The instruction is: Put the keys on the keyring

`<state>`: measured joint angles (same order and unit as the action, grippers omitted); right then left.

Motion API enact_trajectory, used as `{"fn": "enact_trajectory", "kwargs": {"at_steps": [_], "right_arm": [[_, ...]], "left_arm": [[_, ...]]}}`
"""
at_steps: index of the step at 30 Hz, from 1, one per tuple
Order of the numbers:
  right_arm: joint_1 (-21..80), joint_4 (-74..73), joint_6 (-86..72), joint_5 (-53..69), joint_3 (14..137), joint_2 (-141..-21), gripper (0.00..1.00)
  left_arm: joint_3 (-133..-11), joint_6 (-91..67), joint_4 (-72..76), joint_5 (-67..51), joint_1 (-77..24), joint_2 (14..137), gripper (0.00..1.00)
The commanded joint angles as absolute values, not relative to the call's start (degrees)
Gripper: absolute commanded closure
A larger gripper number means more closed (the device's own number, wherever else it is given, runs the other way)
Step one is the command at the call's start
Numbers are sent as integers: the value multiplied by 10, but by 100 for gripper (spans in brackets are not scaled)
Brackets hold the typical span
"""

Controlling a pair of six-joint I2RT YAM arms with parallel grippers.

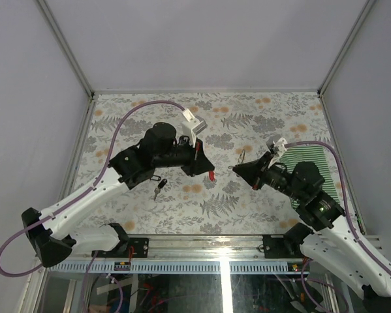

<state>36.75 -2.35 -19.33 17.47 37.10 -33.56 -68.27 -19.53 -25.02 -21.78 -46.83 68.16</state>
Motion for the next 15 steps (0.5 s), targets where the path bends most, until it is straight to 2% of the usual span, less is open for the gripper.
{"fn": "enact_trajectory", "kwargs": {"at_steps": [1,15], "right_arm": [[372,84,-170,178,358,-314,100],[371,191,-169,209,338,-288,100]], "left_arm": [[-708,-215,-171,-277,-492,667,100],[-700,-268,-54,-310,-524,679,100]]}}
